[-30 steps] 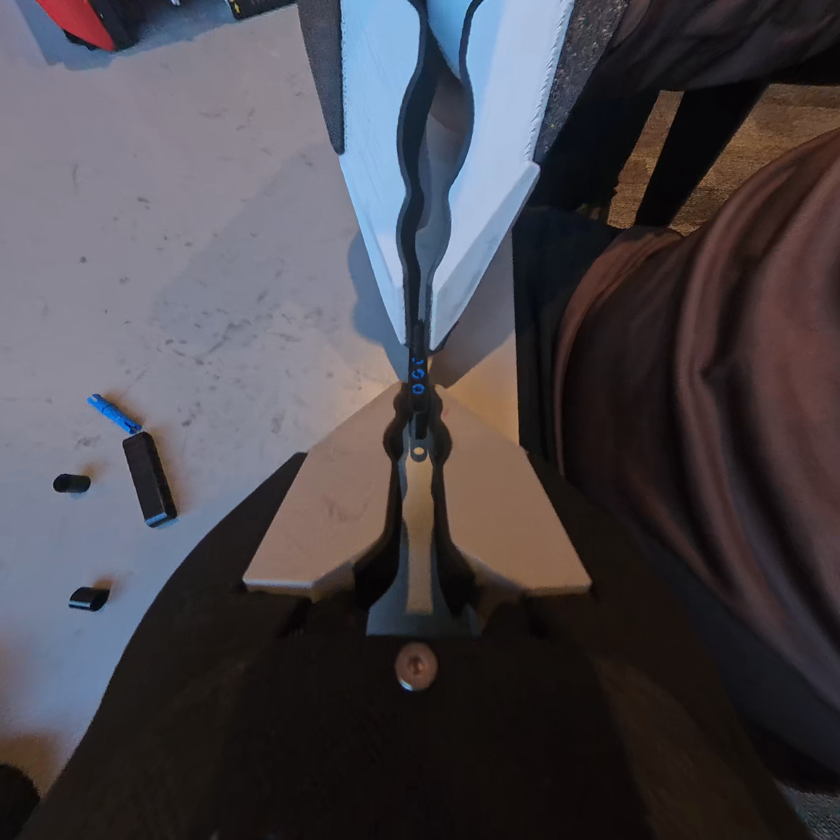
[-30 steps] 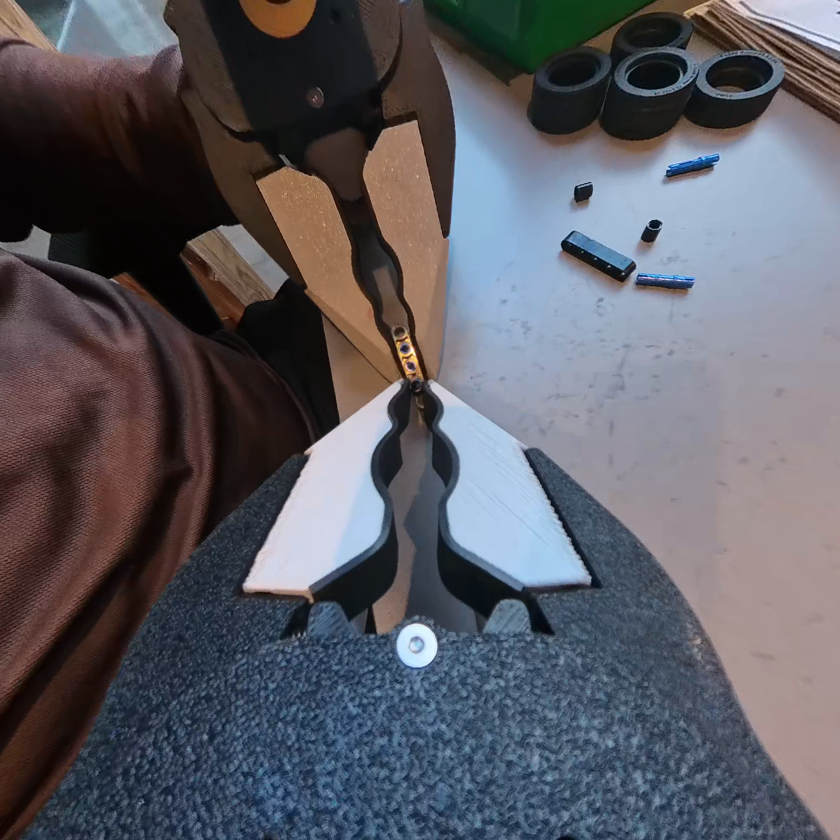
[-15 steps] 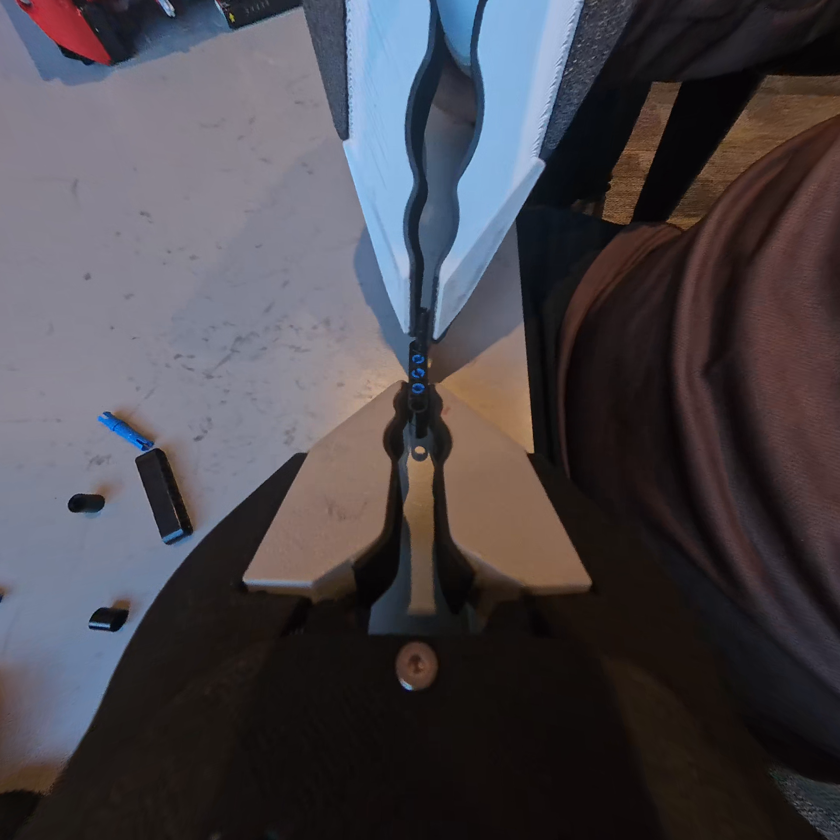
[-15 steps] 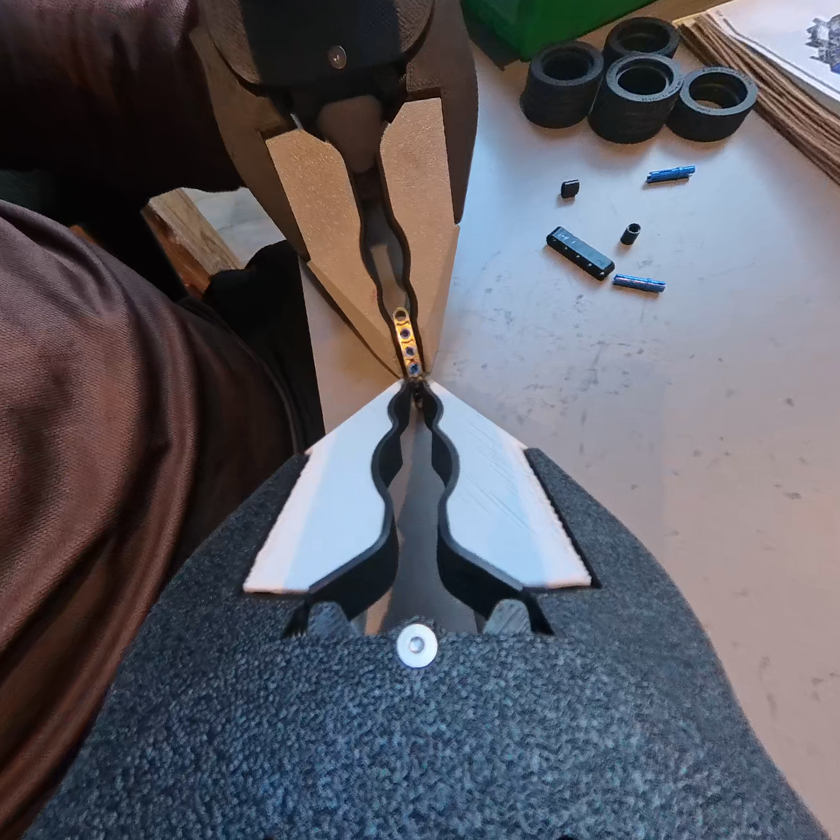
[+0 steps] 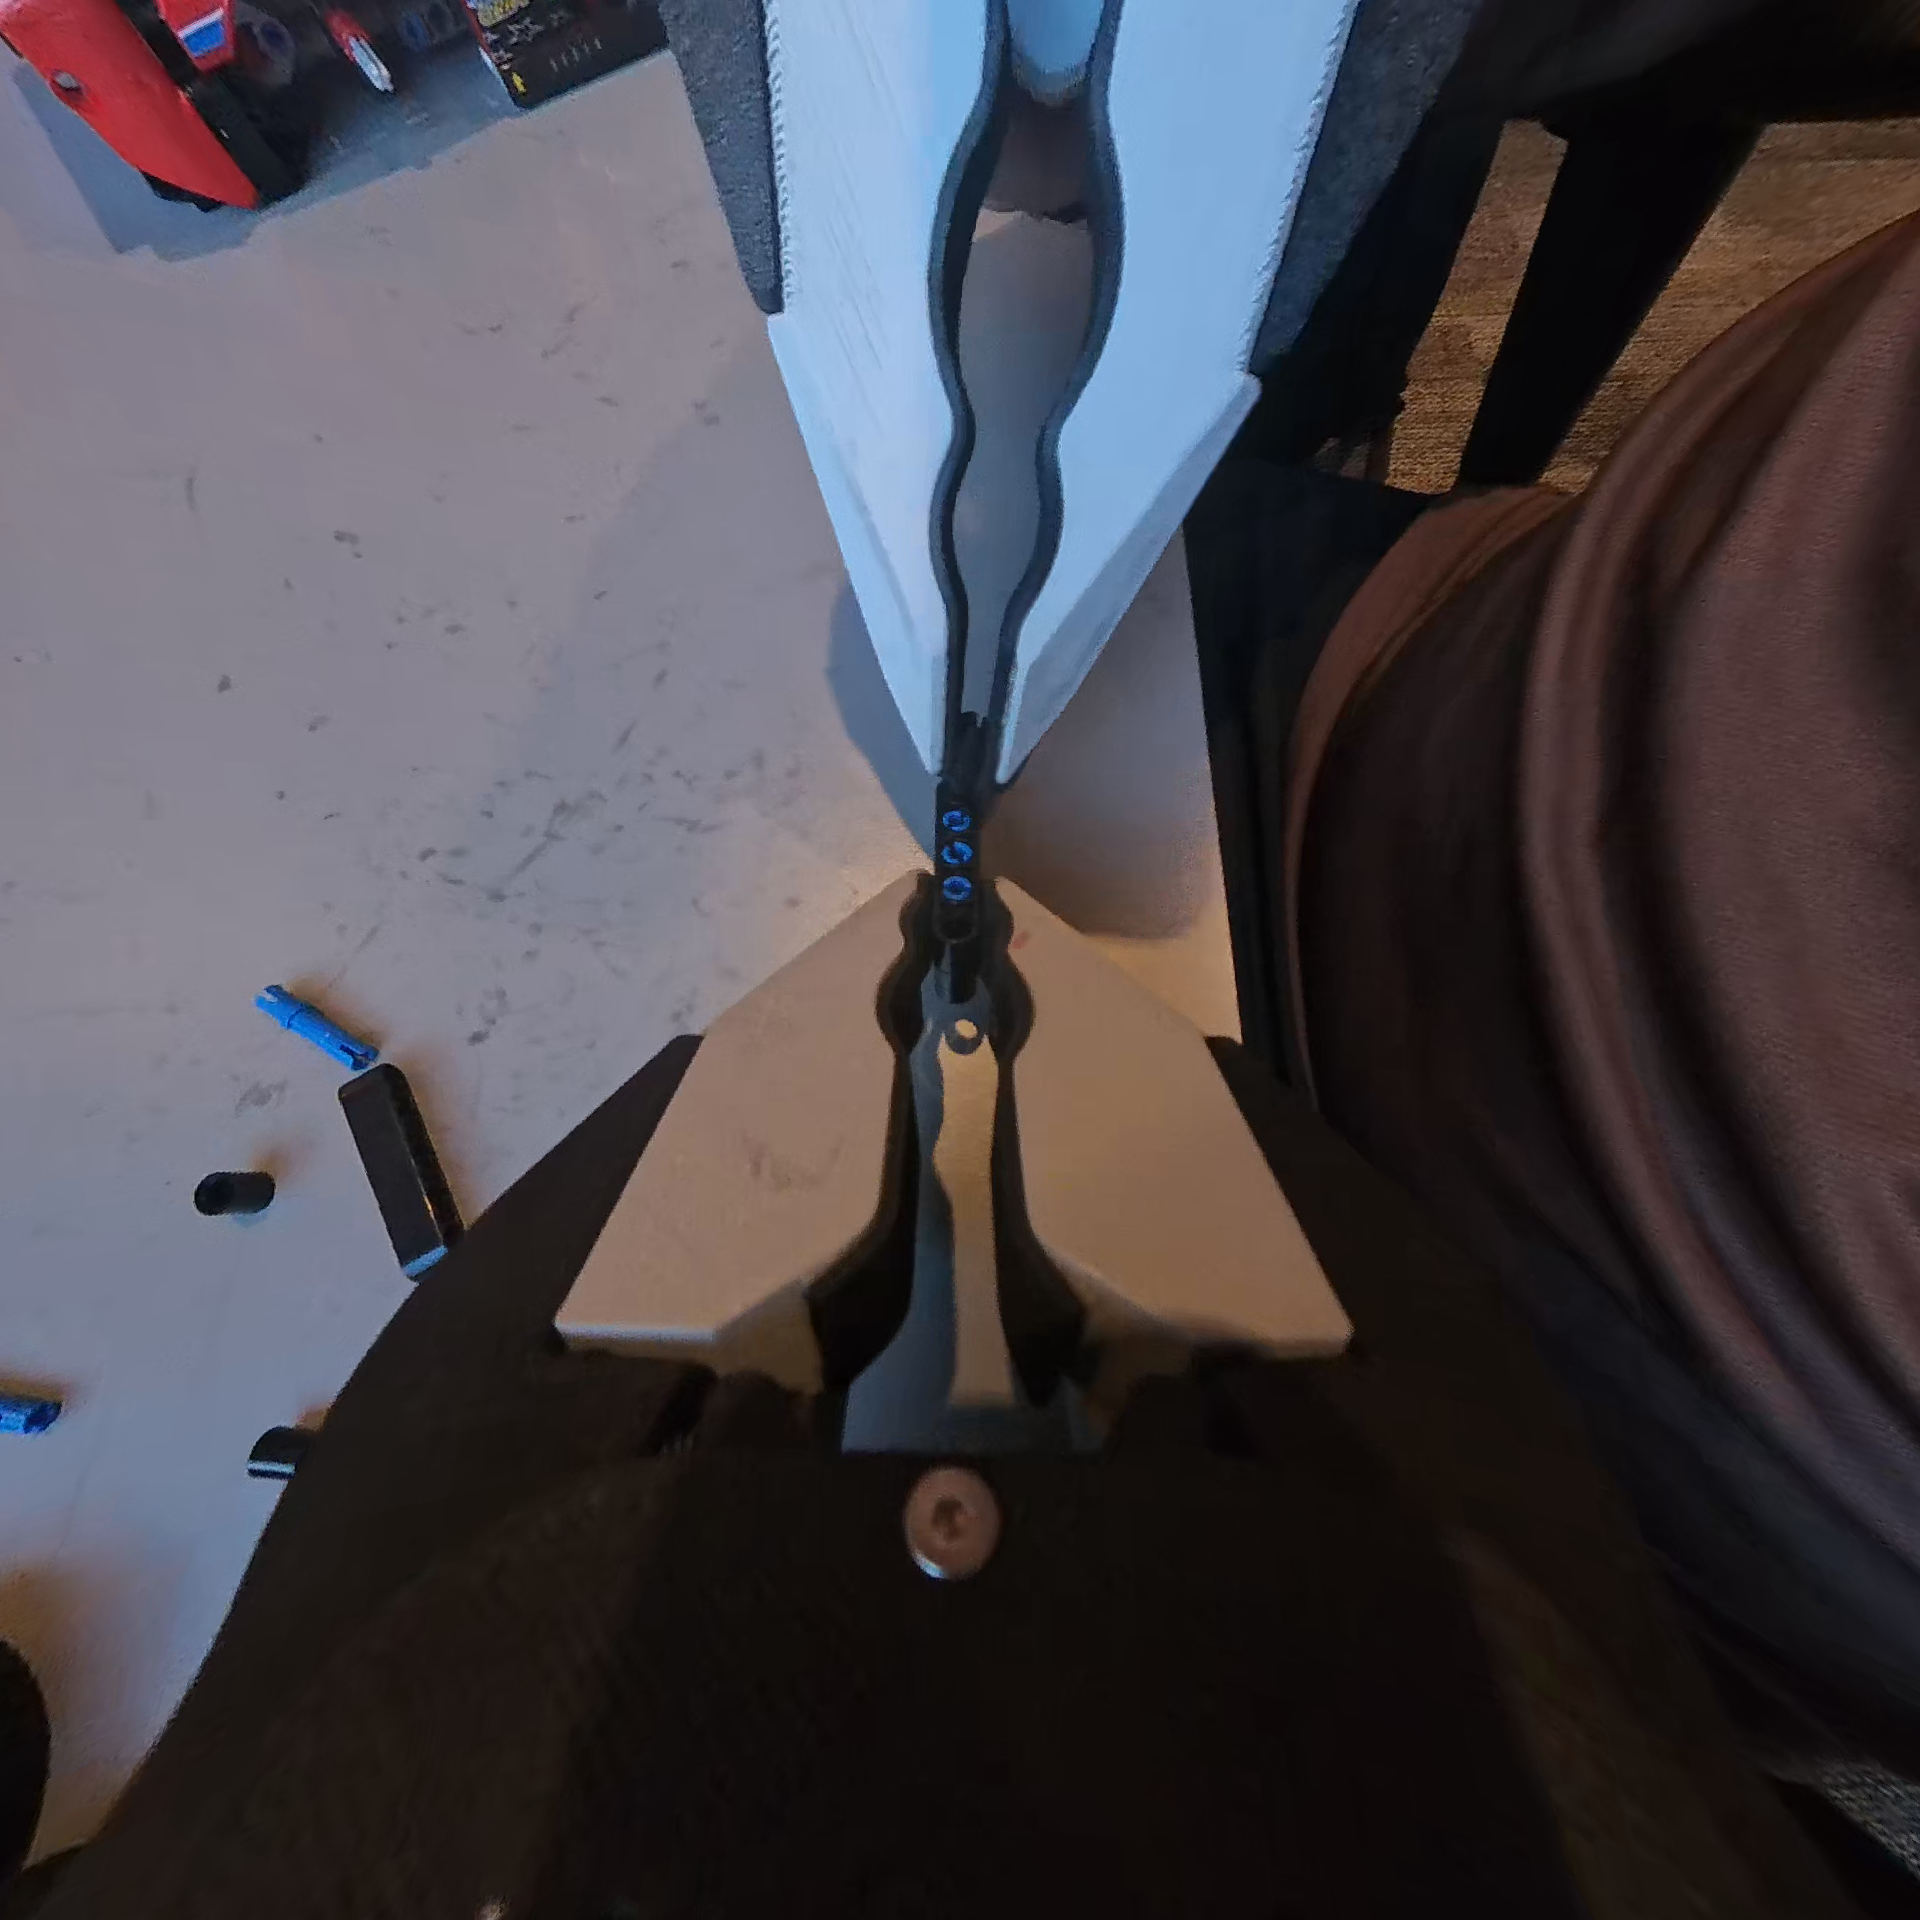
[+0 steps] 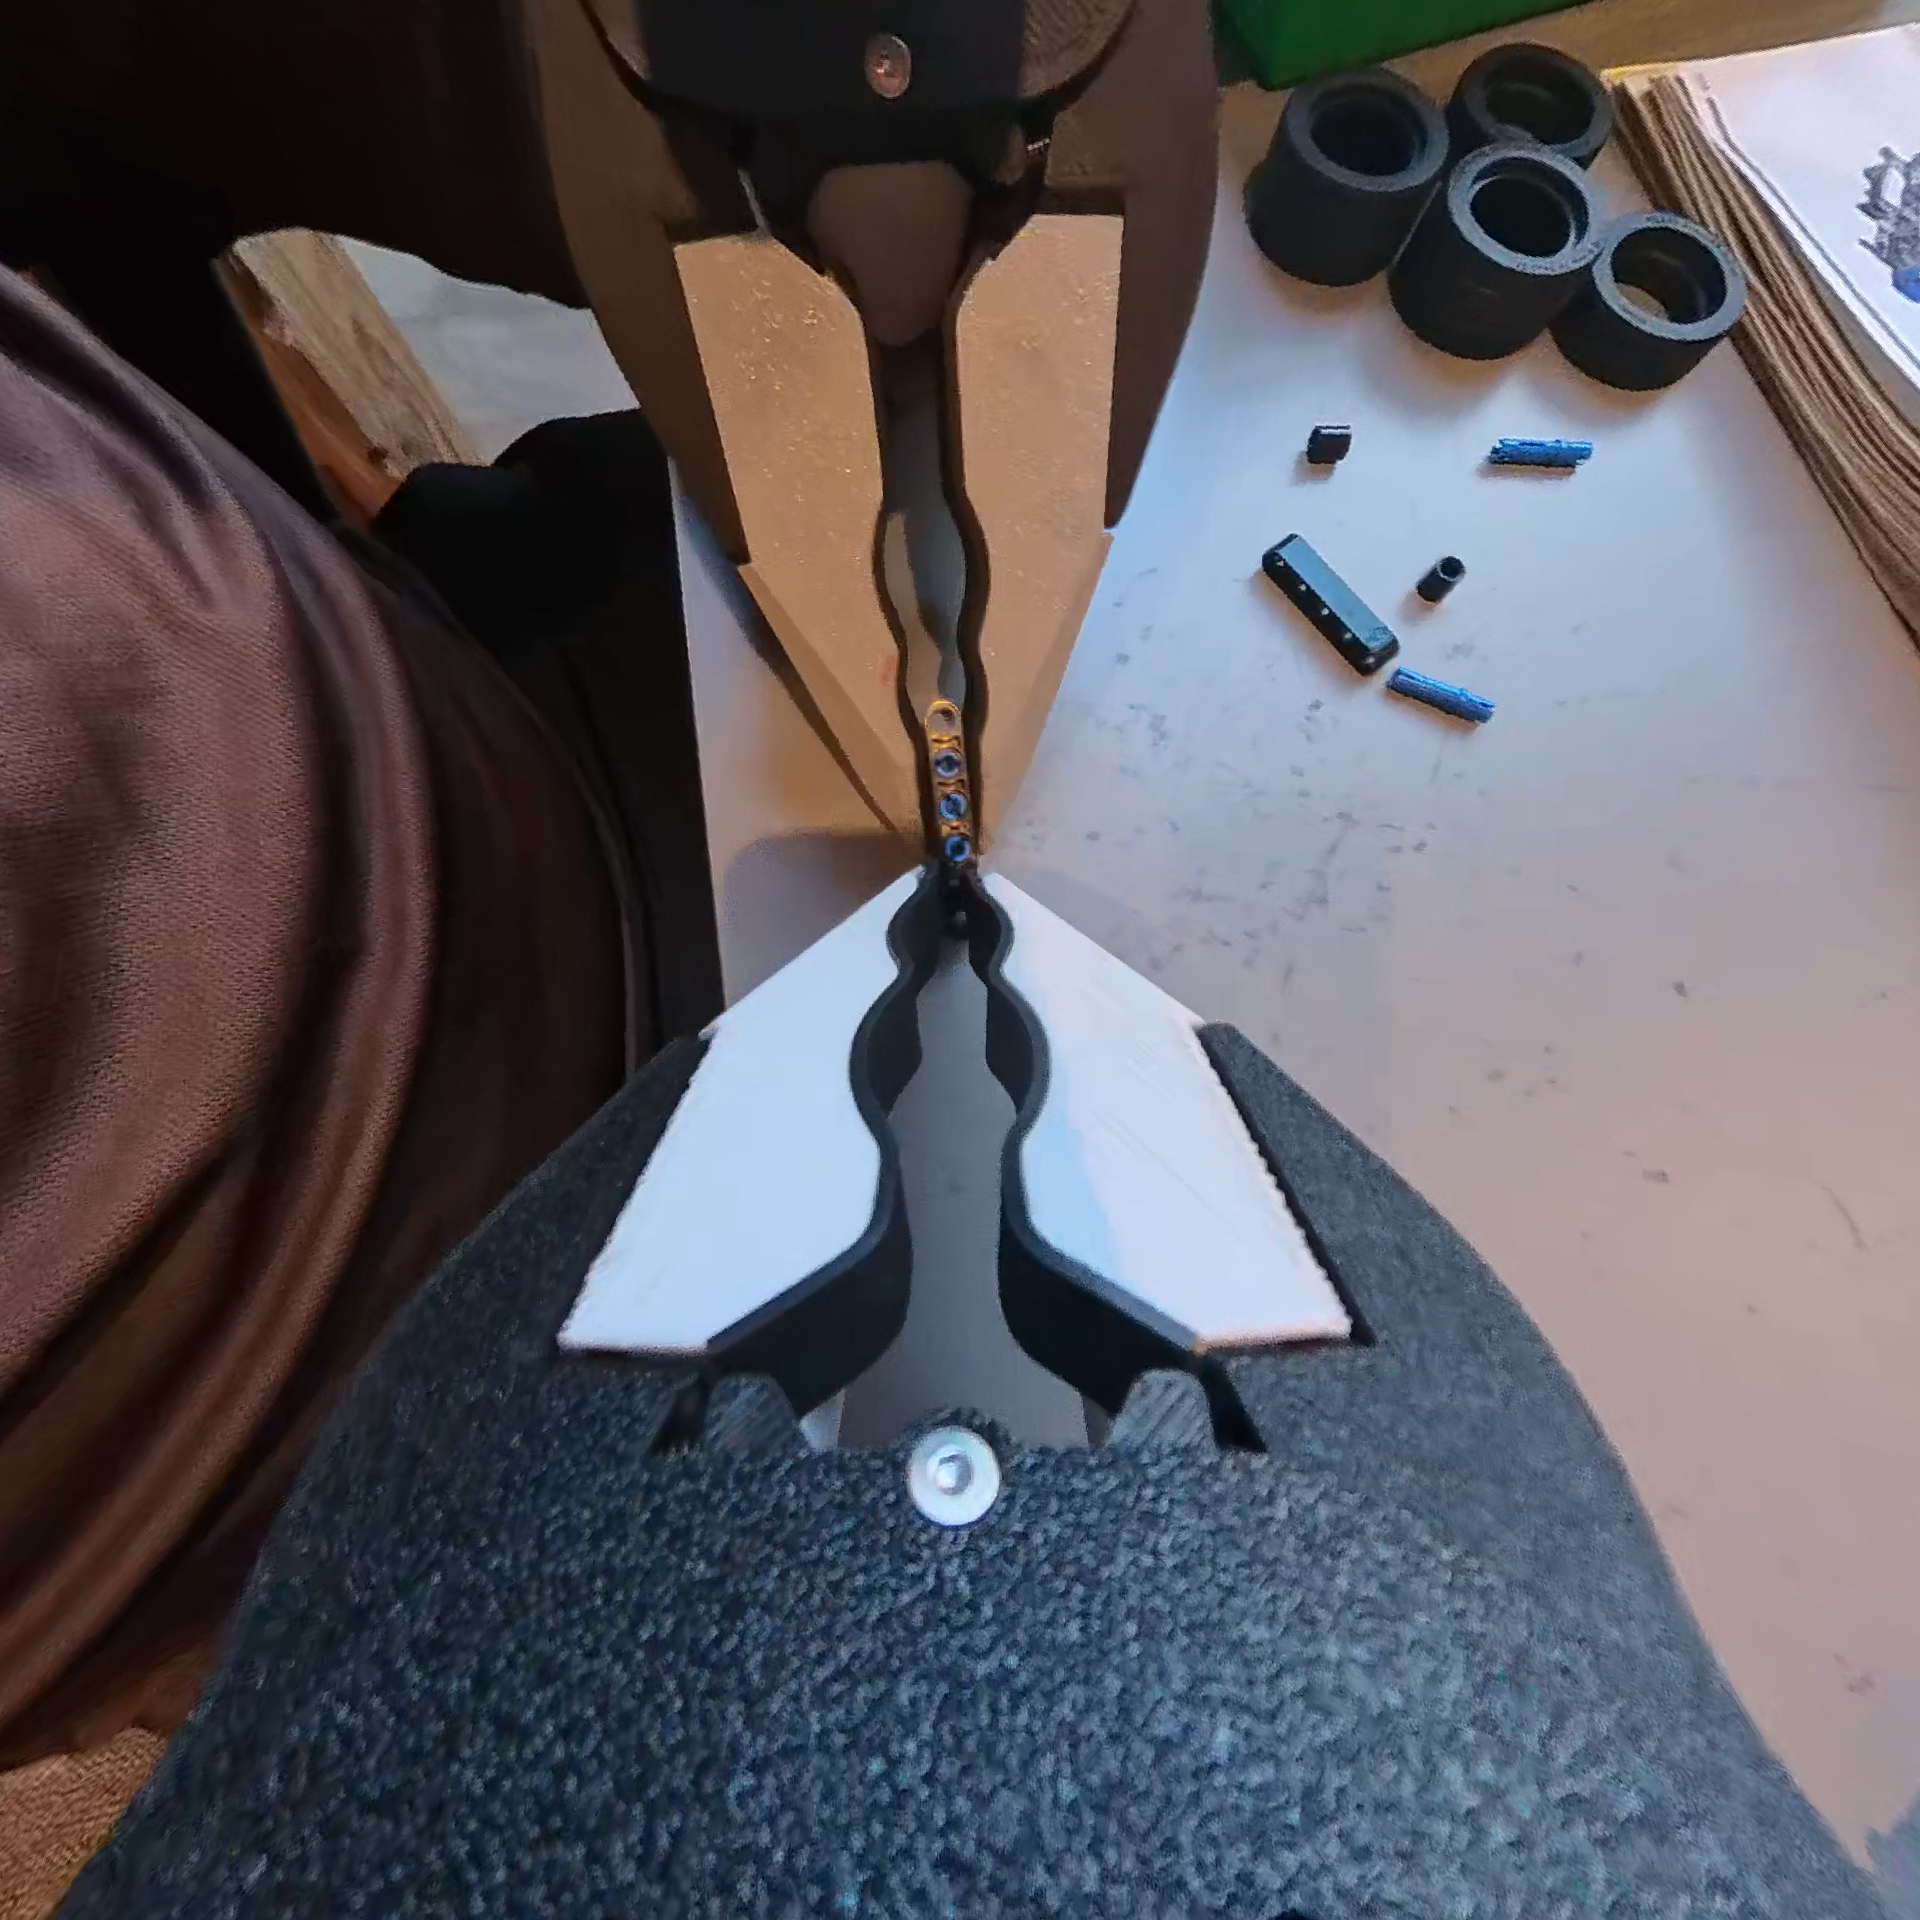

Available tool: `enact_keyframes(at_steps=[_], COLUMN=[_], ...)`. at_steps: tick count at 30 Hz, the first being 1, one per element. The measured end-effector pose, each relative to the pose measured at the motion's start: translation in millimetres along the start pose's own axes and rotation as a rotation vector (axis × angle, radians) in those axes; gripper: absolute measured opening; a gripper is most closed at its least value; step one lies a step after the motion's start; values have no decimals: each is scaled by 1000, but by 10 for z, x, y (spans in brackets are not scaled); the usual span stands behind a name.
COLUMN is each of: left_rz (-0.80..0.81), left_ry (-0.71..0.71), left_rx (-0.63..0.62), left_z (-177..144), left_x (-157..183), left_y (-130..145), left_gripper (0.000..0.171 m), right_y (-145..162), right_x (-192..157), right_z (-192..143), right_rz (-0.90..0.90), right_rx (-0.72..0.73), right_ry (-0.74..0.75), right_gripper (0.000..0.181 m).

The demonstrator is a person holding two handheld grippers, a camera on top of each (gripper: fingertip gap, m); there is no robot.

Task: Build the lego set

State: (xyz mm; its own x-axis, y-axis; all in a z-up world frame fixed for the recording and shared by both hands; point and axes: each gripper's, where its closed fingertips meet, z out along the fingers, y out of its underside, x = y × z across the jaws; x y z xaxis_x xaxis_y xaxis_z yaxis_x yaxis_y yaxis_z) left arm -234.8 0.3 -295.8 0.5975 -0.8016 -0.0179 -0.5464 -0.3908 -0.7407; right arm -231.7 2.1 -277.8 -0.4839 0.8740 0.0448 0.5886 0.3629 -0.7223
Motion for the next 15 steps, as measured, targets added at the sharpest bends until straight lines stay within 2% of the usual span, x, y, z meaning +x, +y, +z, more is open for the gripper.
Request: enact_keyframes(at_steps=[8,15], left_rz=[5,20], left_ry=[-5,-17], left_rx=[1,0], left_z=[-1,0], left_x=[0,3], left_y=[0,1], left_gripper=[5,5], right_y=[32,41], right_x=[15,11], right_z=[8,12], right_rz=[-40,-41], right_rx=[-70,-114], right_ry=[20,-41], right_gripper=[4,5])
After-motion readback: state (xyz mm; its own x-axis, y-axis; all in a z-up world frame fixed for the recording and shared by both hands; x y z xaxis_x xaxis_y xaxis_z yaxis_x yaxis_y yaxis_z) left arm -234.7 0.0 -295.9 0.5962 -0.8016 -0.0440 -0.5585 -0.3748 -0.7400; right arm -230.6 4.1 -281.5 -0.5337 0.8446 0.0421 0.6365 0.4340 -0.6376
